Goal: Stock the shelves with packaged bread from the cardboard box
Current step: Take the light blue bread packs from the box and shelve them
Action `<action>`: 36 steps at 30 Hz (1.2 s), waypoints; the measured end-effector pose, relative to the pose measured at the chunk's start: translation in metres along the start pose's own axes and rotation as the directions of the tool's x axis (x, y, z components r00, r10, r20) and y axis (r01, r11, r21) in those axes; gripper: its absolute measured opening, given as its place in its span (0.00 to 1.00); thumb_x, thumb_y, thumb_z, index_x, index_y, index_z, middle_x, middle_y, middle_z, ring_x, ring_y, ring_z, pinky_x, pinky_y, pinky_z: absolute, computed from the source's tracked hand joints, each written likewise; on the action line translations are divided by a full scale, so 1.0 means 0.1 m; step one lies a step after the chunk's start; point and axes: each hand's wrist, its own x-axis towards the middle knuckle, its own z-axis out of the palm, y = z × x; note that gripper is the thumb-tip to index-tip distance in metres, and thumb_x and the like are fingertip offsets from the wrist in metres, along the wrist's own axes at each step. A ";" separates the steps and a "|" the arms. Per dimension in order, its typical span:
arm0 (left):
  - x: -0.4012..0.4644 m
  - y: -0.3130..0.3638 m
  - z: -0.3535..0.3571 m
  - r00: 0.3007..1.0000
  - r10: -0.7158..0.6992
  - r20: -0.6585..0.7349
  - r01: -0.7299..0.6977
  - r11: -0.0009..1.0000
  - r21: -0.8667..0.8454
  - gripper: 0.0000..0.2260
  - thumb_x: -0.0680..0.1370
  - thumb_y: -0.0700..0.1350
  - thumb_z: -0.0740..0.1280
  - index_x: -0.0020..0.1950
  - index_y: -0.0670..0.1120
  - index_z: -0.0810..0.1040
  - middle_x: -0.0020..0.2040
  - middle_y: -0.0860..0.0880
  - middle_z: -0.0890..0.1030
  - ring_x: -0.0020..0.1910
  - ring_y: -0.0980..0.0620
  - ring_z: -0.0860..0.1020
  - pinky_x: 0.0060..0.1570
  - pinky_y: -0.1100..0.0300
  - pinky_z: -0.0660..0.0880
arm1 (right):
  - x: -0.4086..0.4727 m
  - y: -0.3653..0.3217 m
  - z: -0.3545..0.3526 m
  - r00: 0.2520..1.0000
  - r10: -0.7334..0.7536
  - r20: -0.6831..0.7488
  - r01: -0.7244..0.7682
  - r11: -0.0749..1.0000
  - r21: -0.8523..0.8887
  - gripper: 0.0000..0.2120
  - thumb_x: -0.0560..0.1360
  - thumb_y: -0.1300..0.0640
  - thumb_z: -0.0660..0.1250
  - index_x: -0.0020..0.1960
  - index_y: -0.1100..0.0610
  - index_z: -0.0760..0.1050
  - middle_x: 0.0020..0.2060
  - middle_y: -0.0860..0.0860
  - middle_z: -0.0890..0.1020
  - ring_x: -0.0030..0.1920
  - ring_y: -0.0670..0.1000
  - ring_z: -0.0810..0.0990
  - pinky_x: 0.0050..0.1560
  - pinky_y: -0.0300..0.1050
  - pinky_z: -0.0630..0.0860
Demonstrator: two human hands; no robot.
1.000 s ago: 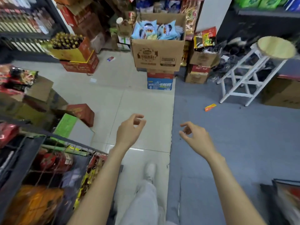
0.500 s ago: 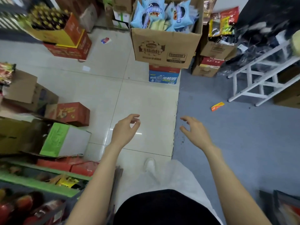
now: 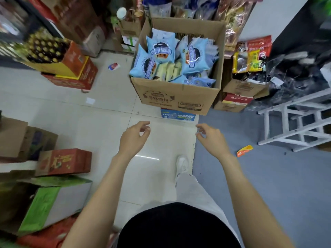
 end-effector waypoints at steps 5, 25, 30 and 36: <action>0.89 0.47 0.03 0.998 0.039 -0.046 -0.038 0.999 0.025 0.13 0.80 0.46 0.62 0.64 0.50 0.75 0.54 0.56 0.81 0.56 0.53 0.74 0.48 0.63 0.66 | 0.96 -0.11 -0.42 0.995 -0.094 0.027 0.095 0.995 -0.018 0.16 0.78 0.55 0.62 0.65 0.53 0.71 0.59 0.53 0.78 0.58 0.57 0.77 0.52 0.52 0.75; 4.63 0.56 -0.37 0.949 0.210 0.236 -0.257 0.948 0.187 0.19 0.77 0.47 0.66 0.68 0.48 0.72 0.64 0.48 0.76 0.63 0.46 0.72 0.58 0.54 0.70 | 3.99 -0.33 -0.79 0.986 0.163 -0.026 -0.165 0.984 -0.067 0.26 0.75 0.55 0.67 0.71 0.56 0.65 0.65 0.60 0.70 0.65 0.62 0.67 0.63 0.53 0.65; 5.23 0.59 -0.14 0.929 0.203 0.309 -0.281 0.931 0.233 0.25 0.76 0.49 0.68 0.71 0.46 0.68 0.67 0.42 0.71 0.66 0.41 0.67 0.64 0.51 0.64 | 4.41 -0.24 -0.73 0.917 0.398 -0.030 -0.399 0.915 -0.059 0.39 0.73 0.45 0.69 0.76 0.56 0.53 0.72 0.60 0.61 0.71 0.63 0.60 0.68 0.57 0.61; 5.76 0.45 0.02 0.890 0.183 0.418 -0.387 0.789 0.478 0.42 0.70 0.57 0.73 0.77 0.47 0.56 0.74 0.42 0.61 0.74 0.41 0.56 0.73 0.50 0.52 | 4.59 -0.05 -0.61 0.796 0.588 0.147 -0.599 0.800 0.040 0.52 0.67 0.41 0.73 0.77 0.53 0.43 0.73 0.61 0.60 0.72 0.64 0.61 0.68 0.61 0.64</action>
